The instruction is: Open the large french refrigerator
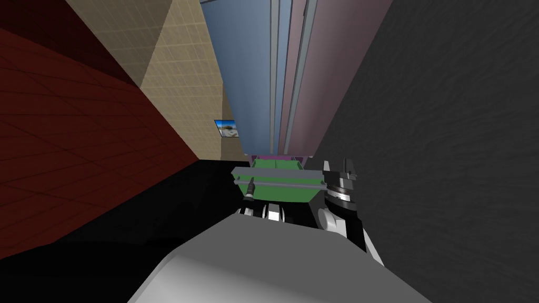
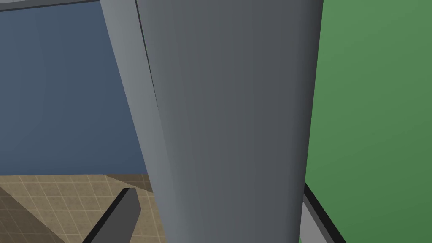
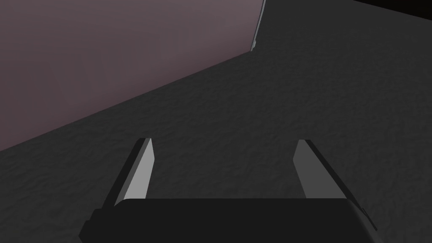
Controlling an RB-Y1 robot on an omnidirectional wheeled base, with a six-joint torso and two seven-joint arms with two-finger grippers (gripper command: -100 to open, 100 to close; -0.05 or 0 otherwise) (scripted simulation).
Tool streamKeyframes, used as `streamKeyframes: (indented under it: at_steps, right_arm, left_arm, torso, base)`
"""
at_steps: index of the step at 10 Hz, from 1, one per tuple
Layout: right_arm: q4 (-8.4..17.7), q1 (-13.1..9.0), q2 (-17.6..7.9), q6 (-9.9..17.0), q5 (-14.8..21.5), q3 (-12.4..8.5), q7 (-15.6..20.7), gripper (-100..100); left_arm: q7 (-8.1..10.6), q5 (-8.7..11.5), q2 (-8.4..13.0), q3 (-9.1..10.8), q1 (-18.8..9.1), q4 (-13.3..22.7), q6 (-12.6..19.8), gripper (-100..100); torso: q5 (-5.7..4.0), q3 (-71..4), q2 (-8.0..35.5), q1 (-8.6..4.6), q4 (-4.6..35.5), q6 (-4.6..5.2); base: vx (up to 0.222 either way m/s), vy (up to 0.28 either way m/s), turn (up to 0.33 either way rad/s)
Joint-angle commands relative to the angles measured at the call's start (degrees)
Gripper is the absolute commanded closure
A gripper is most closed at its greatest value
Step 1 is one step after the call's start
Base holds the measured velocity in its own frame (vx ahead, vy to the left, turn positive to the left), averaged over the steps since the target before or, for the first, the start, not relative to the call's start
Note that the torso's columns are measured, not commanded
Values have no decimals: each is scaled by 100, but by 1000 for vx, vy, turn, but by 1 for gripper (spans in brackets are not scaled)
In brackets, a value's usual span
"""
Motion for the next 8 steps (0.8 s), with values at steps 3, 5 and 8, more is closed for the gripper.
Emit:
streamKeyframes:
  at_steps: [3,5,8]
  right_arm:
    - [0,0,0,0,0,0,0,0]
    - [0,0,0,0,0,0,0,0]
    - [0,0,0,0,0,0,0,0]
  left_arm:
    - [1,-1,59,49,-501,-408,831,-100]
    - [-3,0,69,62,-630,-478,1082,-100]
    - [-36,1,14,60,-499,-373,1235,0]
  torso:
    - [-22,28,55,-24,42,1]
    - [-41,44,84,-35,76,-9]
    - [-23,23,44,-25,42,-1]
  base:
    - [-104,-13,55]
    - [-92,-11,53]
    - [-5,1,-1]
